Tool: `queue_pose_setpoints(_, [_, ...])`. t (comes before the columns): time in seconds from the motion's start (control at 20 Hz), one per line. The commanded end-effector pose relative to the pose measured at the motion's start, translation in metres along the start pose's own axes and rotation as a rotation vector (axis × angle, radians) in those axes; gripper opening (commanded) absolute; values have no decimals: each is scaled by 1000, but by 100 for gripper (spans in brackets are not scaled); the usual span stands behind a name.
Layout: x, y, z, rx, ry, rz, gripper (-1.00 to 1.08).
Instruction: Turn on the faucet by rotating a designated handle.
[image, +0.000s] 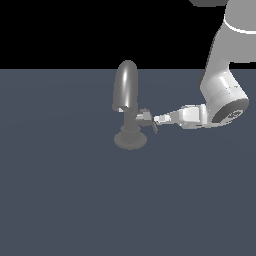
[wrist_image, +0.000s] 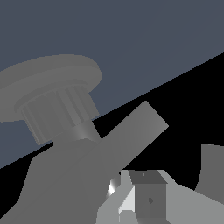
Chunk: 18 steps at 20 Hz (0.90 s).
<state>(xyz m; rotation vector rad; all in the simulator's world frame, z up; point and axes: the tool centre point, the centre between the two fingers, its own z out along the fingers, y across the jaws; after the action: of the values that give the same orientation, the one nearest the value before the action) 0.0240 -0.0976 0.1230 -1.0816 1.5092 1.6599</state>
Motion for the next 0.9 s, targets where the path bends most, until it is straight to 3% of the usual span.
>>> queue_pose_setpoints(0.0, [15,-12,0,17,0,14,-100])
queue_pose_setpoints(0.85, [55,-47,0,22,-8,59,-100])
